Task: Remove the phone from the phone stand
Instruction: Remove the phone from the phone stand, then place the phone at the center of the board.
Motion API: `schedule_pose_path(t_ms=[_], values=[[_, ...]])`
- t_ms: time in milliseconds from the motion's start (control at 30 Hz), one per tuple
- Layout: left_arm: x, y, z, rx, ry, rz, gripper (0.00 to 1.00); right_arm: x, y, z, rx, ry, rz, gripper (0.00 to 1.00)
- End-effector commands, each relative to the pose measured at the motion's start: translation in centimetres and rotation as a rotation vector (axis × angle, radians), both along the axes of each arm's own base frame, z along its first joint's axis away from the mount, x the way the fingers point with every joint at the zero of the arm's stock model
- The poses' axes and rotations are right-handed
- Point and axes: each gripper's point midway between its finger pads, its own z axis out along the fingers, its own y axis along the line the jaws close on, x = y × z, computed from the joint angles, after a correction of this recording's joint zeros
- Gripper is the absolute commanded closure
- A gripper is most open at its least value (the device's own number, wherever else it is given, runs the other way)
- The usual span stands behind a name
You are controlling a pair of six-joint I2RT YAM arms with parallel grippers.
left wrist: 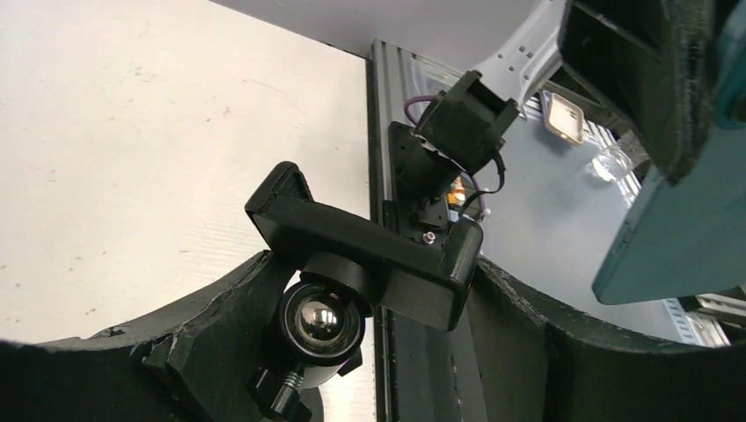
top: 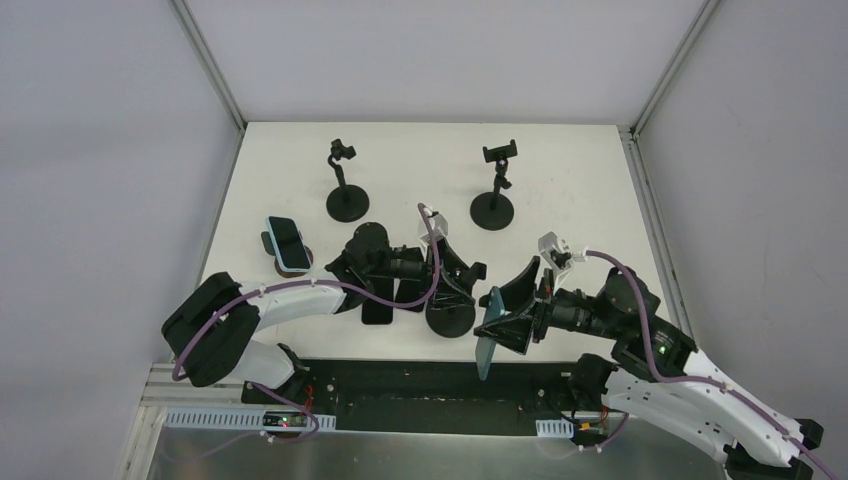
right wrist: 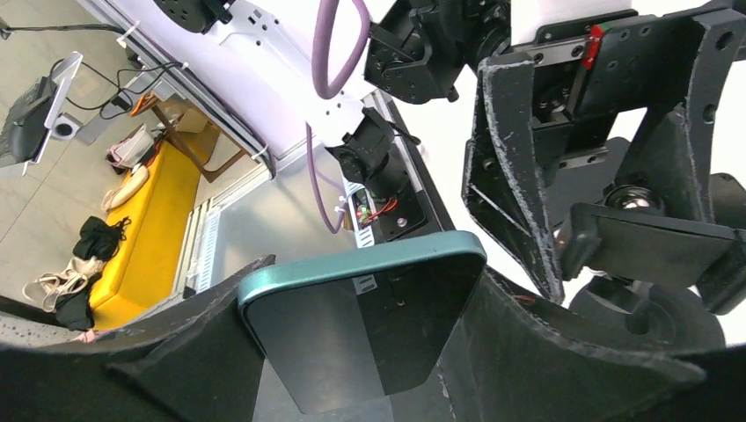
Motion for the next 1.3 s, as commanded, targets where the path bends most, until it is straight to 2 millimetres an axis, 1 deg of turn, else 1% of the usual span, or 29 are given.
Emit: schedule_pose_path(t_ms=[0,33,100,133,200,233,333,400,500,567,633,767,900,1000,1133,1267], values=[[2.1,0.4,2.4,-0.044,-0.099,0.117,1.00,-0.4,-0.5,3.3,0.073,-0.015,-0.006,1.00],[2.3,0.5,2.5,-0.035,-0.101,0.131,1.00,0.8,-1.0,3.0,0.059,0.001,-0.087,1.00],[2.4,1.1,3.4,-0.024,-0.135,0.162,1.00,3.8,-2.5,2.2,0.030,0.047,-0.290,1.00],[2.5,1.6,3.5,-0.006,-0.138,0.183,1.00,5.9,-3.7,1.8,0.021,0.063,-0.432,1.00],[2.7,2.4,4.4,0.005,-0.170,0.225,1.00,7.9,-5.4,0.6,-0.009,0.105,-0.590,1.00],[2.8,2.8,4.8,0.012,-0.183,0.247,1.00,9.5,-6.8,-0.1,-0.021,0.128,-0.718,1.00],[2.9,4.0,6.4,0.024,-0.224,0.299,1.00,12.0,-9.6,-2.5,-0.106,0.184,-0.954,1.00],[2.9,4.7,7.8,0.013,-0.247,0.329,1.00,13.0,-10.3,-4.2,-0.203,0.203,-1.041,1.00],[2.9,5.2,9.5,-0.010,-0.261,0.350,1.00,14.5,-9.1,-6.8,-0.369,0.260,-1.095,1.00],[3.2,5.6,10.2,-0.010,-0.252,0.371,1.00,15.3,-7.5,-8.5,-0.478,0.308,-1.090,1.00],[3.6,6.2,10.5,0.004,-0.248,0.396,1.00,16.0,-5.9,-9.9,-0.555,0.350,-1.081,1.00],[4.2,8.3,10.8,0.043,-0.279,0.481,1.00,18.0,-3.5,-12.8,-0.609,0.451,-1.107,1.00],[4.1,10.1,11.2,0.088,-0.320,0.532,1.00,19.7,-2.0,-15.7,-0.672,0.533,-1.141,1.00],[4.3,11.4,11.1,0.138,-0.335,0.582,1.00,20.5,-0.7,-17.8,-0.710,0.584,-1.133,1.00],[4.1,13.0,10.8,0.182,-0.351,0.624,1.00,21.4,0.5,-20.5,-0.743,0.637,-1.136,1.00],[4.1,14.9,10.9,0.208,-0.382,0.696,1.00,22.0,0.8,-22.5,-0.788,0.662,-1.163,1.00]])
